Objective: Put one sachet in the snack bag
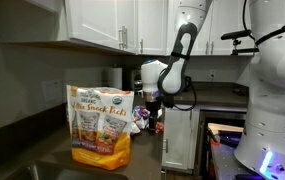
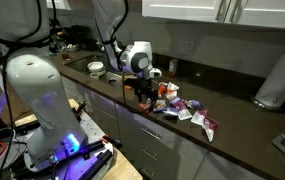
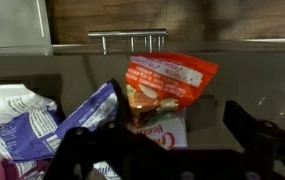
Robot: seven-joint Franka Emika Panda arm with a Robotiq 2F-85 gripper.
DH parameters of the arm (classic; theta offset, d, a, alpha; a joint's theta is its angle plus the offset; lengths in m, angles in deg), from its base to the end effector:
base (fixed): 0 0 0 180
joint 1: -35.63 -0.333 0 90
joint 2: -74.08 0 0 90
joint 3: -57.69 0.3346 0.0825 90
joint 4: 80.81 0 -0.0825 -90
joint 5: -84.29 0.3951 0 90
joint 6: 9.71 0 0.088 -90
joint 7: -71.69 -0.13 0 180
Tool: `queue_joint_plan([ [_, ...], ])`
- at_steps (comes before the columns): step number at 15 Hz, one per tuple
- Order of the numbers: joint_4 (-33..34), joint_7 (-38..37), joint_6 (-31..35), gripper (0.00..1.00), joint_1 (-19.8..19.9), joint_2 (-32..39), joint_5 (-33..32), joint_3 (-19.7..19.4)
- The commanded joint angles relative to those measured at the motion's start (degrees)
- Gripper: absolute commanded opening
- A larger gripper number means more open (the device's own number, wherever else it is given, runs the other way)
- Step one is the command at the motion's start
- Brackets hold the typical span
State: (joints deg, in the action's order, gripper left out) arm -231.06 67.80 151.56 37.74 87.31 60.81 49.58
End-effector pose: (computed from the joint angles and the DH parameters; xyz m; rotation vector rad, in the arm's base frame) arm 0.4237 -0.0639 0.1507 2.9795 0.2213 -0.0750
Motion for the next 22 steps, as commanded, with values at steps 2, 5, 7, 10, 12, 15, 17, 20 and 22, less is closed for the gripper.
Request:
queue_joint_plan([
  [2,-0.3,-1.0,4.8,0.58,-3.3,1.0,-3.7,-3.3],
  [5,-0.1,-1.9,2.7,0.39,-6.2,-1.1,-7.1,-5.6],
  [7,-0.3,-1.3,-0.5,0.26,-6.8,-3.5,-6.9,-5.2],
  [10,0.2,-0.4,-9.8,0.08,-6.9,-9.2,-5.9,-3.0],
  [12,1.2,1.3,-17.5,0.01,-6.0,-13.5,-4.3,-0.3],
  [15,3.7,5.2,-28.3,0.02,-5.5,-20.0,-1.0,3.6],
  [17,5.8,8.4,-33.9,0.03,-5.8,-23.6,2.1,5.4],
  [20,9.5,14.9,-42.6,0.03,-6.8,-28.2,8.6,7.0],
  [22,11.6,17.7,-47.3,0.03,-7.0,-30.8,10.5,7.6],
])
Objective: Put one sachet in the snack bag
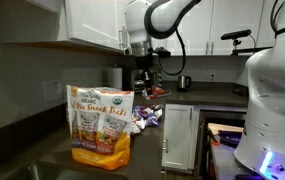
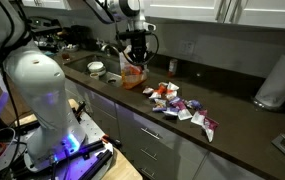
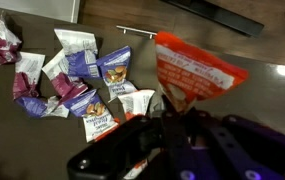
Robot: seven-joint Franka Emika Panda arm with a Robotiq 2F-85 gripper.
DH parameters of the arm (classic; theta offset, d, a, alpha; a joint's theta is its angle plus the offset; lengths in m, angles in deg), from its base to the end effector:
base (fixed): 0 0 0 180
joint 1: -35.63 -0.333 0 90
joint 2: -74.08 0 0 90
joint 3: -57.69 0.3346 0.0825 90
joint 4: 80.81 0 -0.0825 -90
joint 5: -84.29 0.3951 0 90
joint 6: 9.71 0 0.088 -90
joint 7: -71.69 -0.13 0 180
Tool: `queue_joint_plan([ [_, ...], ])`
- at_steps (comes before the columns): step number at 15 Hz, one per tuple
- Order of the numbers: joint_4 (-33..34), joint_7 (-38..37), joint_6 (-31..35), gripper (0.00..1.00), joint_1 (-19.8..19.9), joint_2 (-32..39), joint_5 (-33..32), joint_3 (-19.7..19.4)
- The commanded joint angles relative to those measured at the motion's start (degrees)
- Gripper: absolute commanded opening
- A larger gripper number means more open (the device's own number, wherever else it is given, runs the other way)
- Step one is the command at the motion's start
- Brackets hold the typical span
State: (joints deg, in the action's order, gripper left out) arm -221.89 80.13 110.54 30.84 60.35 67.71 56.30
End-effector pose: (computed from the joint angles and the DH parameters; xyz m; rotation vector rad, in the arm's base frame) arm 0.4382 0.0067 0.3657 2.8567 0.5342 -0.1939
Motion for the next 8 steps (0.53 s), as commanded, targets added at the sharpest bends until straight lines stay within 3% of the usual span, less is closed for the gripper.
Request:
queue_joint_plan([
  [1,3.5,6.3,-8.0,0.03,-0.2,-4.8,4.5,1.1],
  [8,6.8,14.2,-10.0,0.03,-4.4,-10.3,17.5,0.8],
])
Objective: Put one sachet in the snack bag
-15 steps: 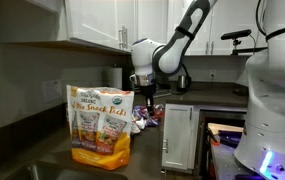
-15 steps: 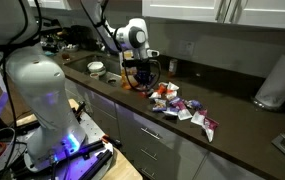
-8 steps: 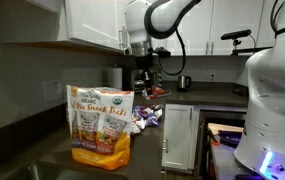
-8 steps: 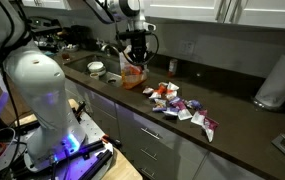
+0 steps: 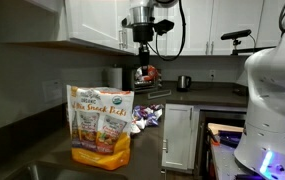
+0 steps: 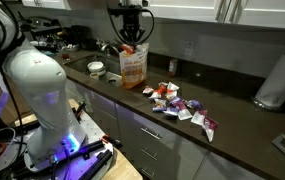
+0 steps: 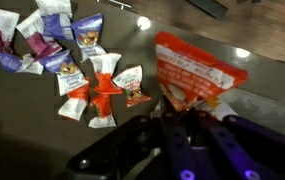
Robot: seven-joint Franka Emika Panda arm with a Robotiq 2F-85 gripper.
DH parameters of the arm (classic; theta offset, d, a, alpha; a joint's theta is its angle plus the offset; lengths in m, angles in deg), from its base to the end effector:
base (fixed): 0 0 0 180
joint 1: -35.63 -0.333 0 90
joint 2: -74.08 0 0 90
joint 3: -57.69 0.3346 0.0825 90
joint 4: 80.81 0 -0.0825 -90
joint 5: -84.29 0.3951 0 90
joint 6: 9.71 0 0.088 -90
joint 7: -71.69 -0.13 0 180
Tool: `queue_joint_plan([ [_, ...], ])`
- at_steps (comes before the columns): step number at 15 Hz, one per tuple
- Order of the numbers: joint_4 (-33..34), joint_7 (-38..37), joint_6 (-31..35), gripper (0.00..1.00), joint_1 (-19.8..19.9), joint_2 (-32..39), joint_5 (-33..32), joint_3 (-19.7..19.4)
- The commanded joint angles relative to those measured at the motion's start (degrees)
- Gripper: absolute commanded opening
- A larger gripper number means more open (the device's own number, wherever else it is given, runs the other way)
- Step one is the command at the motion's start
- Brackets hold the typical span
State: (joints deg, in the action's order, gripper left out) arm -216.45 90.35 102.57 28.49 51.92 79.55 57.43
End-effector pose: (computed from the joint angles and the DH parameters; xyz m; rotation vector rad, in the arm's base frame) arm 0.4286 0.0444 0.4607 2.9820 0.7270 -0.0437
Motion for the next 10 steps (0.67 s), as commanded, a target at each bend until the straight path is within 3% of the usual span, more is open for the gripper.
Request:
queue_joint_plan([
  [1,1.6,4.7,-2.1,0.03,-2.8,-2.3,7.5,-0.3],
  [7,0.0,6.5,5.4,0.03,-6.3,-3.3,14.0,0.5],
  [10,-1.3,7.2,12.6,0.03,-7.5,-2.3,16.9,0.6],
])
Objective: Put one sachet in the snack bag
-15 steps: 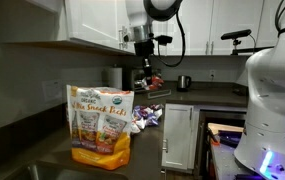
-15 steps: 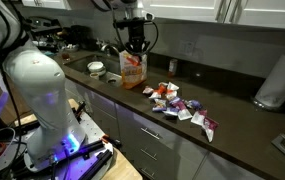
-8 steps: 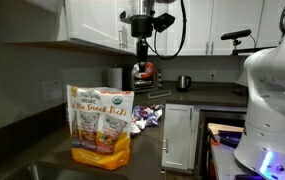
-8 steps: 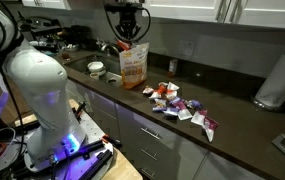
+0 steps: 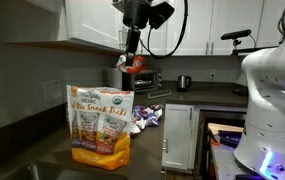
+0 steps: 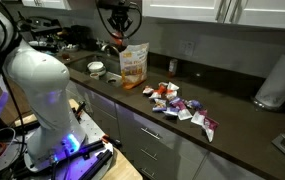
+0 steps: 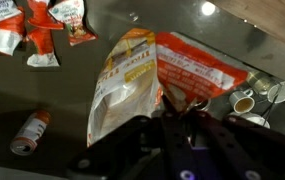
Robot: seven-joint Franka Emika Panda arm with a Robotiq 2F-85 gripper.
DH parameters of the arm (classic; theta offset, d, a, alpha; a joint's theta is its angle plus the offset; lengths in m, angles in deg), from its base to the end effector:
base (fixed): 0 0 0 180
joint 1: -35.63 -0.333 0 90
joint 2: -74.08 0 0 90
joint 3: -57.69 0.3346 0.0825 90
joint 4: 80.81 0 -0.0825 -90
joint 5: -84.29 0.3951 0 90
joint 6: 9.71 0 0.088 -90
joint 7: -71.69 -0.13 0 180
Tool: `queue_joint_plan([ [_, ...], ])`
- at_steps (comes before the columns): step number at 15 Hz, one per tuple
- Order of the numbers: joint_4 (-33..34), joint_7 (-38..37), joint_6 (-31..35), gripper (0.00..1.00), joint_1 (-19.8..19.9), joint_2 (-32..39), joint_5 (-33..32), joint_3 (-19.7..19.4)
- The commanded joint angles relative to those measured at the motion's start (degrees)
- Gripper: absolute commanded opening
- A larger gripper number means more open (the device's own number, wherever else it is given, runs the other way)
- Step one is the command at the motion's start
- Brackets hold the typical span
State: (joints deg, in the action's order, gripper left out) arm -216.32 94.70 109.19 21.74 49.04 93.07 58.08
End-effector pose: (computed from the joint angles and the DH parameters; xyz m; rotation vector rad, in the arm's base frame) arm 0.4223 0.1189 0.4952 -2.8793 -0.8689 -0.2367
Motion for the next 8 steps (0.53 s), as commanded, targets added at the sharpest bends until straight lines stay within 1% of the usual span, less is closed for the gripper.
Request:
queue_joint_plan([
  [1,-1.9,3.0,8.4,0.03,-1.1,0.9,4.1,0.0],
  [4,-3.7,4.4,15.9,0.03,-2.1,2.6,5.2,0.1],
  [8,-5.5,6.0,24.5,0.03,-2.8,5.7,5.0,-0.3],
])
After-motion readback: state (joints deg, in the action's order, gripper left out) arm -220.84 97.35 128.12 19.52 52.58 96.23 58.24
